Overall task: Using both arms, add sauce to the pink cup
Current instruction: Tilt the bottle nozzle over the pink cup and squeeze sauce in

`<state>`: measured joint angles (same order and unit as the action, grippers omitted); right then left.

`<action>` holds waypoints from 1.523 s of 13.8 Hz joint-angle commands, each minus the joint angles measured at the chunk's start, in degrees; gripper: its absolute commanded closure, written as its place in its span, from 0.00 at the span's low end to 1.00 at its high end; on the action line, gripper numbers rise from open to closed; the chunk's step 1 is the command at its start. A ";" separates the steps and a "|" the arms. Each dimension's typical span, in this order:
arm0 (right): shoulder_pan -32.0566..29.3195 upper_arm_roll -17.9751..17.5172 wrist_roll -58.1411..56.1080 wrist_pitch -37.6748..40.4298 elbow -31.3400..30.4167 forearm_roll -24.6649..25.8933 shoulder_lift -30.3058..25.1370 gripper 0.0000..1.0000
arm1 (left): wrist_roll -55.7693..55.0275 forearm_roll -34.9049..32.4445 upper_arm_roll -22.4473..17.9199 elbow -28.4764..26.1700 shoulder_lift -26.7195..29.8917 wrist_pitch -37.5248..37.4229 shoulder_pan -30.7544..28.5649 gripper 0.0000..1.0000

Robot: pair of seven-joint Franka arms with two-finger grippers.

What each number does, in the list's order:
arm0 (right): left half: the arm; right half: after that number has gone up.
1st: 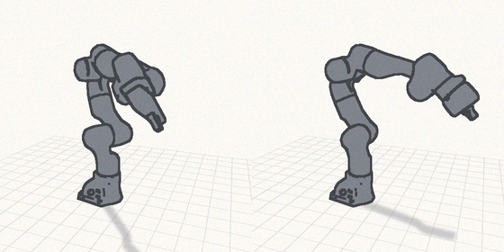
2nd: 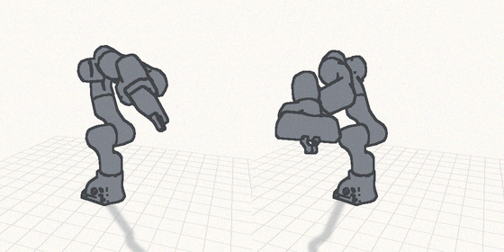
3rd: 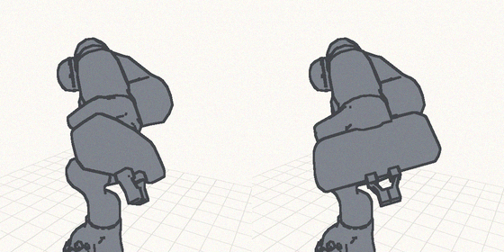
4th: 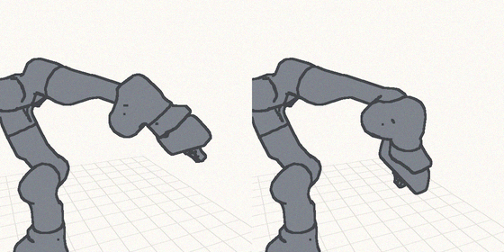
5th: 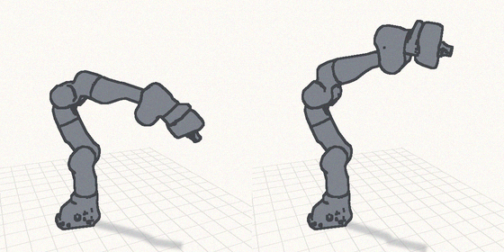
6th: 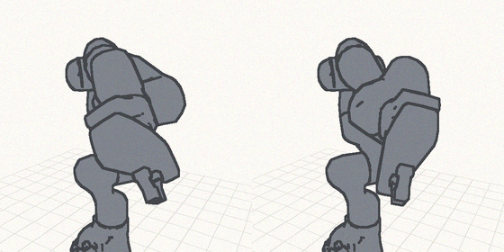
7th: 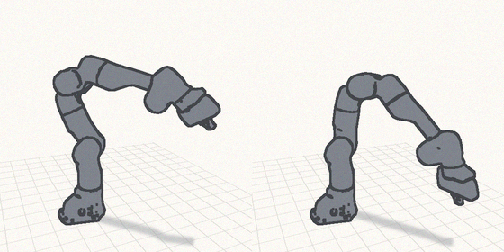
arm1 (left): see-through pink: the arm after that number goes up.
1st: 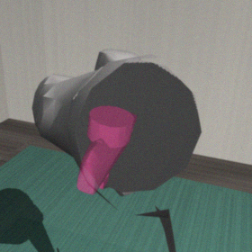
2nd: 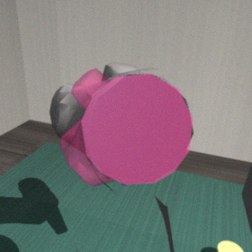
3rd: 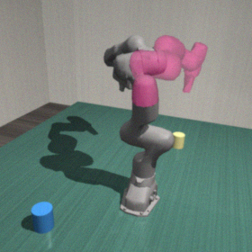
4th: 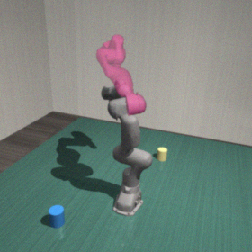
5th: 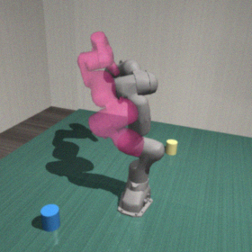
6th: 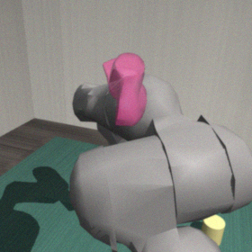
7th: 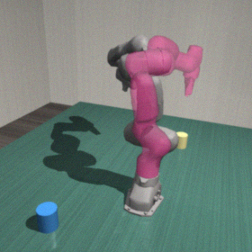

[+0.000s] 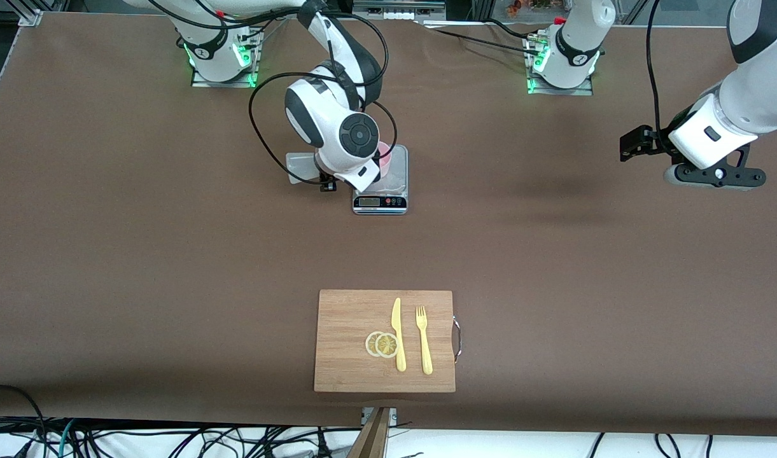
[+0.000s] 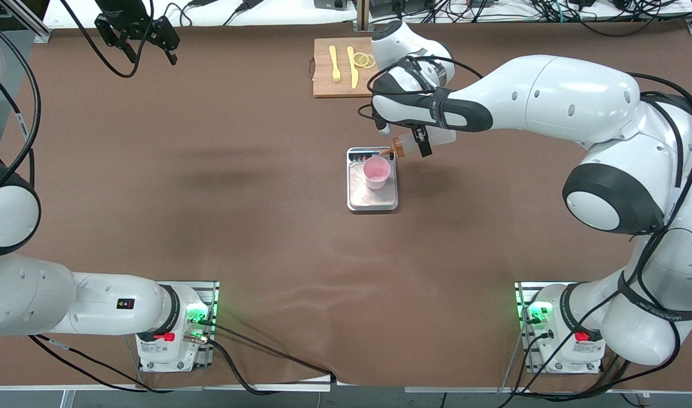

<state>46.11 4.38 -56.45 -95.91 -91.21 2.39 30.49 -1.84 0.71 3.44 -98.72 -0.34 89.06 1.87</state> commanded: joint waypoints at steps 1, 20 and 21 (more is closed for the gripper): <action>0.47 0.19 0.29 1.69 1.74 0.86 0.53 1.00 | 1.22 1.05 0.08 0.02 0.16 -0.81 -0.37 0.01; -6.02 1.07 -17.97 -7.71 1.04 -15.03 -0.34 1.00 | 1.22 1.05 0.08 0.02 0.16 -1.25 -0.37 0.01; -7.42 1.16 -20.08 -7.98 1.04 -16.44 -0.34 1.00 | 1.22 1.05 0.08 0.02 0.16 -1.25 -0.37 0.01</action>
<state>41.27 5.73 -72.43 -103.70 -90.86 -10.83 30.53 -1.84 0.72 3.43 -98.73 -0.37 88.52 1.86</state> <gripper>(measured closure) 0.727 0.004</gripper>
